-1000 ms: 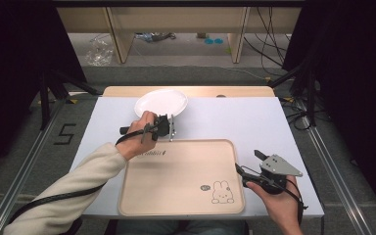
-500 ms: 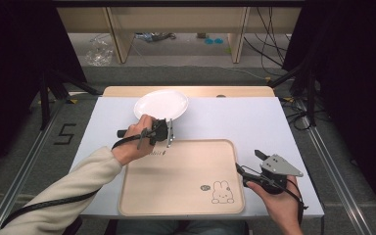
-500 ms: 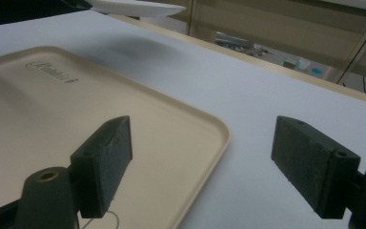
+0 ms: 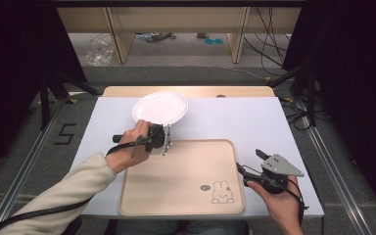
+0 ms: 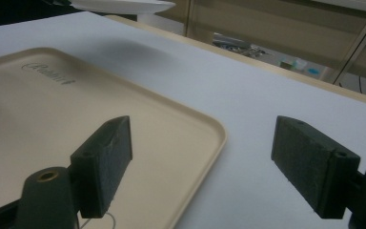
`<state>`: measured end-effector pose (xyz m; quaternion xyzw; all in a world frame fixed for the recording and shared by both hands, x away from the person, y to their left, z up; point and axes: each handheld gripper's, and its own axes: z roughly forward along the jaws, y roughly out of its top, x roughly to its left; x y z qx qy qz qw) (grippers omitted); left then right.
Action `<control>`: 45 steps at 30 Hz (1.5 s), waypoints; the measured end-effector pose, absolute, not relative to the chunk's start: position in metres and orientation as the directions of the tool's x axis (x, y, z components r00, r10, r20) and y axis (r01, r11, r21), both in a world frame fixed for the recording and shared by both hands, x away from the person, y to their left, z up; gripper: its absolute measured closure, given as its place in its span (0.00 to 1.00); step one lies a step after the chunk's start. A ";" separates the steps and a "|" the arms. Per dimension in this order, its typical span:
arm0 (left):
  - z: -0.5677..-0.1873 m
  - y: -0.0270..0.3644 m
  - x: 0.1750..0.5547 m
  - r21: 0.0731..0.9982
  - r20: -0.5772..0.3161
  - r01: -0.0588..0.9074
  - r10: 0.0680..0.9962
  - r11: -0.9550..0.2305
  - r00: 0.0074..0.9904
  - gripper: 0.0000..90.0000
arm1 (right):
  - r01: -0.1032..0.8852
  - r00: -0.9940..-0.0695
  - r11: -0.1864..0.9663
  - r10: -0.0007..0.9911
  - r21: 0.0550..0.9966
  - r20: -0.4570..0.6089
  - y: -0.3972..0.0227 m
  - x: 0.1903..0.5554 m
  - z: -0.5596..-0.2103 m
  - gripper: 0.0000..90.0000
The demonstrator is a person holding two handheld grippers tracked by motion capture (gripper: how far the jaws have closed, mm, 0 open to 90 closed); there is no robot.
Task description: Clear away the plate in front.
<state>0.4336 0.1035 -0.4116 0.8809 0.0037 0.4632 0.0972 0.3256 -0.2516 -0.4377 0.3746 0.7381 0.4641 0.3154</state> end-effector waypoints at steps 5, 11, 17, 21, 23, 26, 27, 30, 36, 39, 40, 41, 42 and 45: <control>-0.411 0.104 0.425 0.171 0.819 -0.093 0.089 -0.981 0.567 0.97 | 0.267 -0.521 0.281 0.847 0.922 -0.108 -0.251 0.325 -0.437 0.25; -0.410 0.106 0.417 0.163 0.824 -0.106 0.076 -0.981 0.561 0.97 | 0.265 -0.521 0.294 0.845 0.918 -0.120 -0.252 0.325 -0.436 0.25; -0.405 0.108 0.410 0.158 0.830 -0.116 0.068 -0.981 0.553 0.97 | 0.271 -0.518 0.281 0.849 0.921 -0.106 -0.252 0.325 -0.437 0.25; -0.403 0.110 0.404 0.162 0.833 -0.123 0.069 -0.979 0.548 0.97 | 0.254 -0.517 0.288 0.847 0.923 -0.123 -0.253 0.326 -0.437 0.25; -0.403 0.111 0.399 0.161 0.834 -0.122 0.069 -0.979 0.548 0.97 | 0.256 -0.516 0.287 0.848 0.923 -0.121 -0.253 0.326 -0.437 0.25; -0.403 0.111 0.394 0.158 0.834 -0.141 0.056 -0.977 0.548 0.97 | 0.253 -0.512 0.284 0.850 0.925 -0.121 -0.253 0.326 -0.437 0.25; -0.403 0.111 0.392 0.155 0.834 -0.143 0.052 -0.978 0.550 0.97 | 0.256 -0.513 0.288 0.850 0.923 -0.123 -0.253 0.326 -0.437 0.25; -0.403 0.112 0.386 0.155 0.833 -0.150 0.048 -0.976 0.552 0.97 | 0.253 -0.510 0.286 0.851 0.924 -0.124 -0.253 0.326 -0.437 0.25; -0.404 0.115 0.375 0.168 0.830 -0.153 0.056 -0.974 0.554 0.97 | 0.254 -0.509 0.284 0.852 0.925 -0.122 -0.253 0.326 -0.437 0.25; -0.406 0.117 0.369 0.175 0.827 -0.151 0.062 -0.973 0.558 0.97 | 0.266 -0.505 0.275 0.856 0.924 -0.109 -0.253 0.326 -0.437 0.25; -0.406 0.118 0.368 0.171 0.828 -0.151 0.059 -0.974 0.558 0.97 | 0.265 -0.506 0.275 0.855 0.924 -0.109 -0.253 0.326 -0.437 0.25; -0.407 0.118 0.366 0.176 0.828 -0.153 0.063 -0.972 0.557 0.97 | 0.250 -0.502 0.284 0.856 0.926 -0.127 -0.253 0.326 -0.436 0.25; -0.406 0.119 0.365 0.170 0.830 -0.153 0.057 -0.973 0.555 0.97 | 0.250 -0.502 0.284 0.856 0.926 -0.127 -0.253 0.326 -0.436 0.25; -0.406 0.120 0.361 0.161 0.839 -0.160 0.050 -0.974 0.542 0.97 | 0.250 -0.502 0.283 0.856 0.926 -0.126 -0.253 0.327 -0.437 0.25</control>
